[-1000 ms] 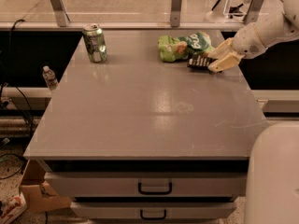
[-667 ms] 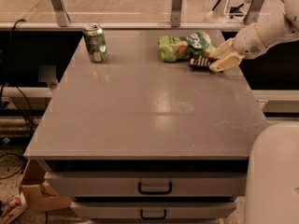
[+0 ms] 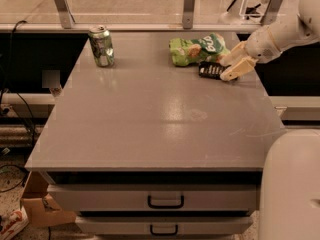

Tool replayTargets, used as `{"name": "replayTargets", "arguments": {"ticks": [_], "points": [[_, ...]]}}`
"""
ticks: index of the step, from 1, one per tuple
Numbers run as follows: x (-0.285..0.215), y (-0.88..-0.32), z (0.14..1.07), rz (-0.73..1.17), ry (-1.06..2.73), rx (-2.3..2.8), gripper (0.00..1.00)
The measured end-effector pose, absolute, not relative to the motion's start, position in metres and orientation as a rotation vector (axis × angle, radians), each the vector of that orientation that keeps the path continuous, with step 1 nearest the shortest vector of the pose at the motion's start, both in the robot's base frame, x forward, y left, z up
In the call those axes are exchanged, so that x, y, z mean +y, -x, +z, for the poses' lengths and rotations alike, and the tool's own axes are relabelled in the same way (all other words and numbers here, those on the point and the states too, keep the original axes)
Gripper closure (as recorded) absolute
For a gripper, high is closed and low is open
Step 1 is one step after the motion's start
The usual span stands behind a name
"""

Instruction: Move rxbar chocolate near green rice chip bag

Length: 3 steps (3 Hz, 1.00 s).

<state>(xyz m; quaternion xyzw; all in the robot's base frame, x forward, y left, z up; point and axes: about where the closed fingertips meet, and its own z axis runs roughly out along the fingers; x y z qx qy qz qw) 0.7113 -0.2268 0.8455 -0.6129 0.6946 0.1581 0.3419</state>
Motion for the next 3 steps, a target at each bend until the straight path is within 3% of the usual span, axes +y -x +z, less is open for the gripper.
{"name": "replayTargets", "arguments": {"ticks": [1, 3], "points": [[-0.224, -0.713, 0.843, 0.414, 1.594, 1.805, 0.0], [-0.234, -0.701, 0.858, 0.372, 1.573, 1.828, 0.0]]}}
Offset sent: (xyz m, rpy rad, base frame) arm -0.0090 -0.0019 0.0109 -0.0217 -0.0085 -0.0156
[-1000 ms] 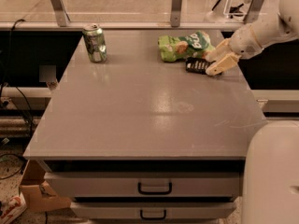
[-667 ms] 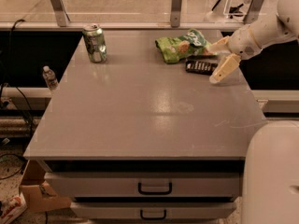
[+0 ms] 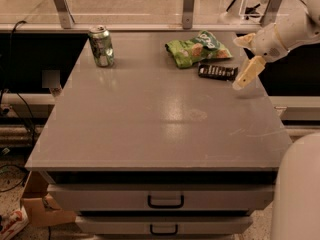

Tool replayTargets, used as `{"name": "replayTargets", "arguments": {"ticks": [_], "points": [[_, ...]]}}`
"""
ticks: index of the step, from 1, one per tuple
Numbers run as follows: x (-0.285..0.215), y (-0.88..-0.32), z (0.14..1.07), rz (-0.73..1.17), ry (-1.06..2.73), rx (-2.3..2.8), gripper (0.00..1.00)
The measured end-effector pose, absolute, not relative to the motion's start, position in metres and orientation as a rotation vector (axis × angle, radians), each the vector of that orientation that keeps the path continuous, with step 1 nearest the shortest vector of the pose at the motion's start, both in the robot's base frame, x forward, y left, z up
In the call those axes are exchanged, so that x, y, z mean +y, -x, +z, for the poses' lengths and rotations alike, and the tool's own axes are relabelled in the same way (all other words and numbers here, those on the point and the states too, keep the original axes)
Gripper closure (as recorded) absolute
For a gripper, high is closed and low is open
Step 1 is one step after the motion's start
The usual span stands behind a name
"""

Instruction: Move rxbar chocolate near green rice chip bag

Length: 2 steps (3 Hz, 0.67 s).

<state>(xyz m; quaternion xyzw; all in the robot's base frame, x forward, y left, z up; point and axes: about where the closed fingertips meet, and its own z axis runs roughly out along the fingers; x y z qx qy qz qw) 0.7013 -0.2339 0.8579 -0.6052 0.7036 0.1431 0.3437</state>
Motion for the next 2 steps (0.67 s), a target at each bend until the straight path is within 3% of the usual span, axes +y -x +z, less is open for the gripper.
{"name": "replayTargets", "arguments": {"ticks": [2], "points": [[-0.267, -0.646, 0.871, 0.305, 1.446, 1.878, 0.0]]}}
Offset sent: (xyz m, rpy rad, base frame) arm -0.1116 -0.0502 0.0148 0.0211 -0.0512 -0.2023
